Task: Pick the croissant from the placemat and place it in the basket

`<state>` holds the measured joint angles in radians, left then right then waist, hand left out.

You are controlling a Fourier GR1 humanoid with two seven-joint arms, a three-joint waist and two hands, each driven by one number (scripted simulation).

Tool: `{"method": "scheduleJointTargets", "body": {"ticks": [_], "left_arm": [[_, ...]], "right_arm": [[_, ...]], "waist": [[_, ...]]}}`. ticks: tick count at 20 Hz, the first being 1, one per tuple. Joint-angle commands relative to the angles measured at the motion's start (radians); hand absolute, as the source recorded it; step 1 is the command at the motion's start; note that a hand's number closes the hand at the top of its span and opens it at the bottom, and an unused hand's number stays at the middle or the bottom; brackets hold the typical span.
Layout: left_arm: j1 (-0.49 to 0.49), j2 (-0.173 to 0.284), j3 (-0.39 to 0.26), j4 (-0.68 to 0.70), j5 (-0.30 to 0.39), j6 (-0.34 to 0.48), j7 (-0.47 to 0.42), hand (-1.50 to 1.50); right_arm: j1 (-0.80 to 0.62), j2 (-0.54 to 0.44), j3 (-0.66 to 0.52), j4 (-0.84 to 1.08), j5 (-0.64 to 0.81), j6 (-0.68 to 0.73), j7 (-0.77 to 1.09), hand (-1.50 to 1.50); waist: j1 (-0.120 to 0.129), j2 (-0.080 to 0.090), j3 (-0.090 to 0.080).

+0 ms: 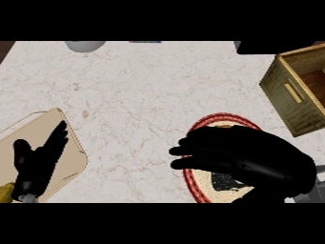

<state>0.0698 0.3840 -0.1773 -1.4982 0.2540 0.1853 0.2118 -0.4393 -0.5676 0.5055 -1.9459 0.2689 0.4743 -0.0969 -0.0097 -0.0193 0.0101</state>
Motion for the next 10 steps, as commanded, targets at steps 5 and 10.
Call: {"method": "scheduleJointTargets", "body": {"ticks": [5,10], "left_arm": [[0.064,-0.006,-0.017,0.054,0.007,-0.022,0.040,0.00],[0.064,-0.026,-0.034,0.058,0.000,-0.027,0.036,0.00]], "right_arm": [[-0.279,-0.228,-0.195,-0.039,-0.047,0.253,0.076,-1.50],[-0.383,-0.353,-0.176,0.008,-0.095,0.479,0.096,-1.50]], "waist": [[0.014,0.015,-0.013],[0.016,0.018,-0.014]]}}
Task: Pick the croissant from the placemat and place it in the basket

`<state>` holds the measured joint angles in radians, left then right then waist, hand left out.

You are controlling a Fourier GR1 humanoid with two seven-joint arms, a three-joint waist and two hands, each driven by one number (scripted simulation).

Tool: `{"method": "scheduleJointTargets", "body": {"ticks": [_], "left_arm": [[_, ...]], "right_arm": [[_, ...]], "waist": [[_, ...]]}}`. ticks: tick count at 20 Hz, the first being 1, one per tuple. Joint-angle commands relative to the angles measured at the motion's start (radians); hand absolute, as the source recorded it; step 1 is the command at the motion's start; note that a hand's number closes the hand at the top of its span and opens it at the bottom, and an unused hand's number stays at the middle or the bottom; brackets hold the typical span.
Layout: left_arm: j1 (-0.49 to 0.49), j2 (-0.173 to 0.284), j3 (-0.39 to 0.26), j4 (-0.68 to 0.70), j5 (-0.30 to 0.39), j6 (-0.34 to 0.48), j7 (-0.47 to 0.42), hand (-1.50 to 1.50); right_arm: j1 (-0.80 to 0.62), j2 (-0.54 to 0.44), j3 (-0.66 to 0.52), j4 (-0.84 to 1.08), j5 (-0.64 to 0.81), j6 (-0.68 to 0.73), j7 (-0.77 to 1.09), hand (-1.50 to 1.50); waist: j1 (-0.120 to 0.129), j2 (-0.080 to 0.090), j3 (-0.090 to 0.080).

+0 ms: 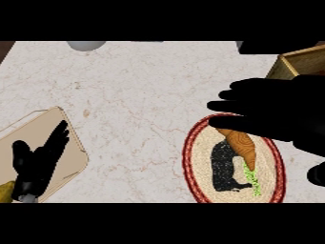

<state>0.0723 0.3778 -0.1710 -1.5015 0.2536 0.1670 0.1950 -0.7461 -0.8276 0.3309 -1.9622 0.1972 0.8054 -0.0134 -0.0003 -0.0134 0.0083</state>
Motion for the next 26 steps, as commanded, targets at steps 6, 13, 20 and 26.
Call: {"method": "scheduleJointTargets", "body": {"ticks": [6,13,20,26], "left_arm": [[0.060,-0.007,-0.028,0.081,-0.015,-0.022,0.040,0.00],[0.052,-0.019,0.013,0.110,0.008,-0.035,0.019,0.00],[0.015,-0.009,0.010,0.064,-0.007,-0.029,0.097,0.00],[0.096,-0.042,-0.008,0.045,-0.034,-0.015,0.038,0.00]], "right_arm": [[-0.175,-0.173,-0.018,0.092,-0.044,0.303,-0.043,-1.50],[-0.142,-0.141,0.044,0.083,0.004,0.241,-0.049,-1.50],[-0.062,-0.080,0.096,0.087,0.058,0.182,-0.051,-1.50],[0.032,-0.004,0.154,0.091,0.171,0.071,-0.064,-1.50]], "waist": [[0.014,0.017,-0.010],[0.014,0.019,-0.009],[0.010,0.019,-0.008],[0.016,0.019,-0.007]]}}
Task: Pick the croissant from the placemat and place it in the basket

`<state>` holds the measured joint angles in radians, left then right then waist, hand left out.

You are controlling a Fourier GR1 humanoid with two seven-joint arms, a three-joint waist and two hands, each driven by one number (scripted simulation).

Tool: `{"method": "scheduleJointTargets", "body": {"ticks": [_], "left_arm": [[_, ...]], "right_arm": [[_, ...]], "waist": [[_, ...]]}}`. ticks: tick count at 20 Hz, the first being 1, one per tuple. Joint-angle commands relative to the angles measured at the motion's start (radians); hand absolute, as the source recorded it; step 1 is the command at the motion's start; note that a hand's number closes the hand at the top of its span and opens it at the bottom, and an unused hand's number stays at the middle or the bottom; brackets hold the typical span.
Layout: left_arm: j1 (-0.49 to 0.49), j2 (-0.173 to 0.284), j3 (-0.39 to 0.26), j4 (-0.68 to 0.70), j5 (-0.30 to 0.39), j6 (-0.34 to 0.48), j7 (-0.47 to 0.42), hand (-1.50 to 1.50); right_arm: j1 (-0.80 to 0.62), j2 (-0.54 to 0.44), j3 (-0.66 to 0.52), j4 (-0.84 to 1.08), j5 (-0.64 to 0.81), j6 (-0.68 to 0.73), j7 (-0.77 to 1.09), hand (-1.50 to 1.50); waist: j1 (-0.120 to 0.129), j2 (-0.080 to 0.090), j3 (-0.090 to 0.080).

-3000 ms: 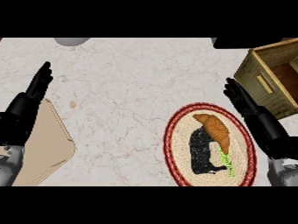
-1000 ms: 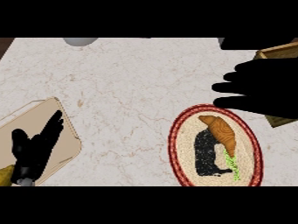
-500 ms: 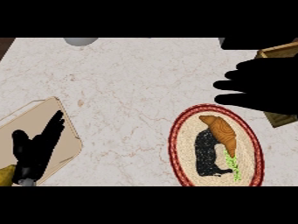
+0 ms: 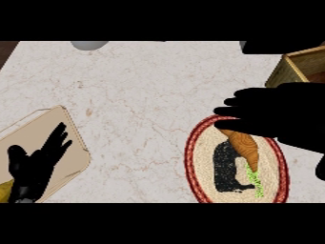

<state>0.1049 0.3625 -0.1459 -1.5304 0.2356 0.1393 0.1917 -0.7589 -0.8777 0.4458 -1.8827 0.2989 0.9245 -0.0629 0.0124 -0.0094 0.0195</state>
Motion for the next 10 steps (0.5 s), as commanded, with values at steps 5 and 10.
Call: {"method": "scheduleJointTargets", "body": {"ticks": [5,10], "left_arm": [[0.038,-0.011,-0.012,0.099,-0.001,-0.026,0.041,0.00],[0.009,-0.038,-0.011,0.114,-0.020,-0.001,0.044,0.00]], "right_arm": [[0.096,0.052,0.109,0.034,0.220,-0.131,-0.075,-1.50],[0.121,0.047,0.160,0.121,0.339,-0.201,-0.141,-1.50]], "waist": [[0.001,0.018,-0.019],[-0.001,0.018,-0.019]]}}
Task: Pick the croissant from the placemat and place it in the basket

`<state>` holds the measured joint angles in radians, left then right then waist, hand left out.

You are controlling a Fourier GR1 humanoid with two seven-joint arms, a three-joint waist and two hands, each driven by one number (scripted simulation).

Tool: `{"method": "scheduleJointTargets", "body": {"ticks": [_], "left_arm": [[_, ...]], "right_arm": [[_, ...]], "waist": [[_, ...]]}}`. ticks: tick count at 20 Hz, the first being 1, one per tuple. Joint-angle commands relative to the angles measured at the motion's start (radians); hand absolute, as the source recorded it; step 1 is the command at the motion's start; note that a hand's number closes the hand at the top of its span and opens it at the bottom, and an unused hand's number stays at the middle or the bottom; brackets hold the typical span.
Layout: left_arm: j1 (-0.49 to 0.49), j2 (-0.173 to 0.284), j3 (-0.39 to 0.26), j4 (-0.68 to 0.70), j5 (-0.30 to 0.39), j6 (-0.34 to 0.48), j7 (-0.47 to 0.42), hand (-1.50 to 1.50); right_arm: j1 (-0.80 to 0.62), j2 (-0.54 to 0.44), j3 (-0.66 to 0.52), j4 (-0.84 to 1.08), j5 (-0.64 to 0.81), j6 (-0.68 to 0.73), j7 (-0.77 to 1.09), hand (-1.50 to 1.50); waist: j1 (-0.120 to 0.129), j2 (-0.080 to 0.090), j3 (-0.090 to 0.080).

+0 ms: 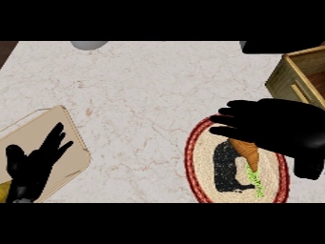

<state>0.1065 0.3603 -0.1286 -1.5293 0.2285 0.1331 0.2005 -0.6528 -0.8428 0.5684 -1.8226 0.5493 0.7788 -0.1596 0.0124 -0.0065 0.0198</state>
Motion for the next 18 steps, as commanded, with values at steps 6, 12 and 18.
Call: {"method": "scheduleJointTargets", "body": {"ticks": [6,12,18], "left_arm": [[0.004,-0.040,-0.031,0.127,-0.018,-0.009,0.048,0.00],[0.033,-0.051,-0.040,0.082,-0.038,0.002,0.058,0.00],[0.002,-0.027,0.023,0.164,0.006,-0.060,0.027,0.00]], "right_arm": [[0.064,0.047,0.067,0.132,0.165,-0.154,-0.122,-1.50],[0.131,0.041,0.098,0.154,0.246,-0.234,-0.173,-1.50],[0.103,0.108,0.079,0.276,0.268,-0.276,-0.220,-1.50]], "waist": [[-0.005,0.014,-0.020],[-0.011,0.009,-0.019],[-0.006,0.013,-0.020]]}}
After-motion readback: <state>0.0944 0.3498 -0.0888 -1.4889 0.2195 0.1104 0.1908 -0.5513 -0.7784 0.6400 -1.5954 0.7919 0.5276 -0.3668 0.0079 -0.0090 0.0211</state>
